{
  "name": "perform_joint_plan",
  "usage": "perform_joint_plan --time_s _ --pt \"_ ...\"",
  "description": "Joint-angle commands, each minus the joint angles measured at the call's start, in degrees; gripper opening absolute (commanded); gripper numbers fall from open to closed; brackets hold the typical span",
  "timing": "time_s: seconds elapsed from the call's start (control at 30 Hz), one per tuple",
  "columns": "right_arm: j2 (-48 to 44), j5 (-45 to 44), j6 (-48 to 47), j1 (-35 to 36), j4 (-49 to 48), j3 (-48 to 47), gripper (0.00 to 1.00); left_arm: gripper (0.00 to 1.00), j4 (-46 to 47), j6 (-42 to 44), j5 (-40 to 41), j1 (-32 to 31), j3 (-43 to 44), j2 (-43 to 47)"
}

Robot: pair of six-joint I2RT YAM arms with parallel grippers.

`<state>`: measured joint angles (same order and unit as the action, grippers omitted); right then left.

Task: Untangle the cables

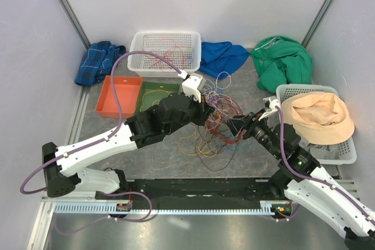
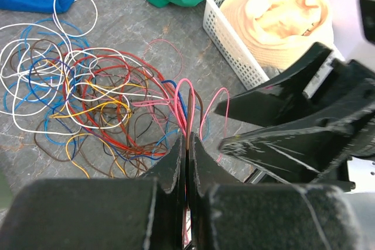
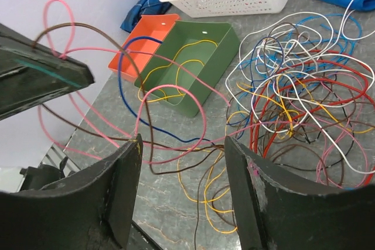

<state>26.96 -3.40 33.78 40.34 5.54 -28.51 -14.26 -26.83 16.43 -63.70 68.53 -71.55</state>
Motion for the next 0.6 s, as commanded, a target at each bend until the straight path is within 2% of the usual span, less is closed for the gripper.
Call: perform_joint_plan --time_s 0.0,0.03,0.1,0.13,0.17,0.33,0.4,0.47,0.5,0.53,0.57 --pt "2.8 0.4 0.5 0.1 -5.1 0.3 0.64 0.02 1.3 1.3 0.0 0.2 1.5 2.3" --pt "3.2 0.0 0.5 0.0 -7.2 0.4 0.61 0.02 1.4 1.3 0.0 0.2 1.4 2.4" --pt "3.5 -0.6 0.7 0.0 -8.5 0.3 0.47 0.02 1.5 1.0 -0.2 0.1 0.9 2.4" --pt "3.4 -0.6 0.7 0.0 -9.6 0.0 0.36 0.02 1.5 0.8 -0.2 0.2 0.7 2.3" --pt "3.4 -1.2 0.7 0.1 -9.9 -0.1 0.31 0.02 1.5 0.6 -0.2 0.1 0.3 2.4" --pt "2.3 -3.2 -1.2 0.1 -7.5 -4.5 0.0 0.02 1.4 -0.1 1.3 0.1 -1.1 3.2" --pt "1.3 -4.8 -2.0 0.1 -5.7 -6.7 0.0 0.03 1.4 -0.1 1.9 0.2 -1.6 3.8" --pt "0.6 -5.6 -2.9 0.1 -3.4 -8.1 0.0 0.22 1.4 0.2 2.3 0.2 -1.9 4.3" --pt "0.2 -6.8 -3.3 0.0 -1.9 -9.7 0.0 0.37 0.9 0.3 2.6 0.2 -1.9 4.4" --pt "0.0 -7.3 -3.9 0.0 -1.0 -10.6 0.0 0.61 0.5 0.2 3.6 0.2 -2.0 4.5" --pt "-0.3 -8.0 -4.3 0.1 -0.2 -11.5 0.0 0.74 -0.1 0.1 4.2 0.1 -1.9 4.6"
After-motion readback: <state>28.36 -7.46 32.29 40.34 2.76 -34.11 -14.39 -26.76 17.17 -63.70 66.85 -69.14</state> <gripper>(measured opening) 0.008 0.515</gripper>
